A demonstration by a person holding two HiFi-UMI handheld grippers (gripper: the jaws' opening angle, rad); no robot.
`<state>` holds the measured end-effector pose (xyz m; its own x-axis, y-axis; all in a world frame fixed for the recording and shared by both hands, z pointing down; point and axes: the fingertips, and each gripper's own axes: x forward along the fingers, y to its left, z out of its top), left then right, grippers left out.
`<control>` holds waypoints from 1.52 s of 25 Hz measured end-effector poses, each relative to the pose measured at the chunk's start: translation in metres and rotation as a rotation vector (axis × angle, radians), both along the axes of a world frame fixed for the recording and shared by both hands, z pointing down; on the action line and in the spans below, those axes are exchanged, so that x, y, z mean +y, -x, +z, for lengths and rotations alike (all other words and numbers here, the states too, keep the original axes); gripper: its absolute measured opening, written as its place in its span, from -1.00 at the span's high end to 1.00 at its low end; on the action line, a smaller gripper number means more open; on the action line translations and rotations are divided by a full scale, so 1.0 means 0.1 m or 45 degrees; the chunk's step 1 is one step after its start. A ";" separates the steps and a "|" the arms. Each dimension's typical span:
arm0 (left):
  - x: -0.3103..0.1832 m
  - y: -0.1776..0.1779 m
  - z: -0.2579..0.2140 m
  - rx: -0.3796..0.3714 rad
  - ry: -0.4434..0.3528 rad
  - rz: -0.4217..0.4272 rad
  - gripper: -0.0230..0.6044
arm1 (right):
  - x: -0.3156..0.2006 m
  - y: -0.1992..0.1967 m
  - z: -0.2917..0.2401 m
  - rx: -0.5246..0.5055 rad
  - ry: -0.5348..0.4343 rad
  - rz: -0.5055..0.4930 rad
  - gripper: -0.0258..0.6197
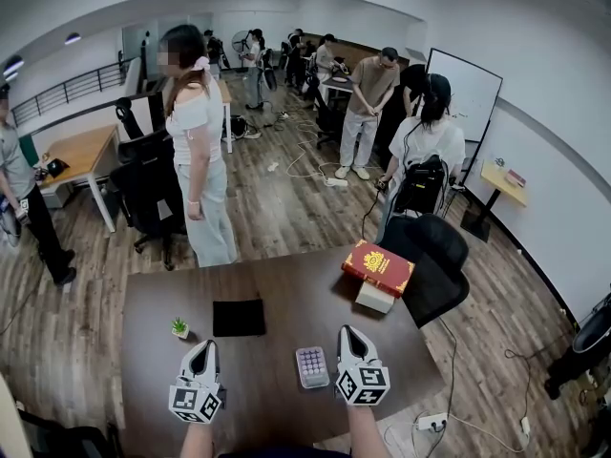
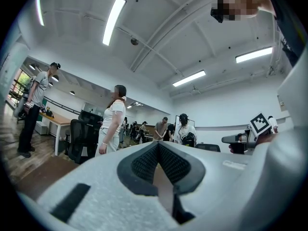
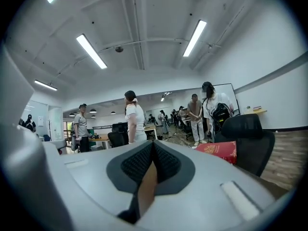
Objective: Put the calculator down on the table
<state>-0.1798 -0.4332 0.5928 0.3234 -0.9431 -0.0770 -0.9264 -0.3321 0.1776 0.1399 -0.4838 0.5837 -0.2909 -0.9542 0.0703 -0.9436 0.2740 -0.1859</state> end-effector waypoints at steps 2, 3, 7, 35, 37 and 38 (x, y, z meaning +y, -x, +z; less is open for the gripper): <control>0.00 -0.01 0.01 0.000 0.002 0.002 0.94 | -0.01 -0.02 0.03 -0.011 0.010 0.003 0.89; -0.01 -0.02 0.02 0.000 0.003 0.003 0.94 | -0.01 -0.03 0.03 -0.015 0.012 0.002 0.89; 0.00 0.01 0.00 -0.001 0.006 -0.001 0.94 | -0.01 0.01 0.01 -0.026 0.014 -0.004 0.89; 0.02 0.04 -0.01 0.017 0.023 -0.022 0.94 | 0.06 -0.08 0.03 -0.034 0.046 0.025 0.89; 0.03 0.03 -0.02 0.018 0.024 -0.020 0.94 | 0.07 -0.06 0.02 -0.029 0.043 0.018 0.89; 0.03 0.03 -0.02 0.017 0.023 -0.019 0.94 | 0.07 -0.06 0.01 -0.026 0.042 0.015 0.89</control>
<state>-0.1823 -0.4305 0.5903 0.3080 -0.9492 -0.0640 -0.9287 -0.3146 0.1962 0.1458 -0.4765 0.5849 -0.2813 -0.9548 0.0957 -0.9426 0.2563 -0.2139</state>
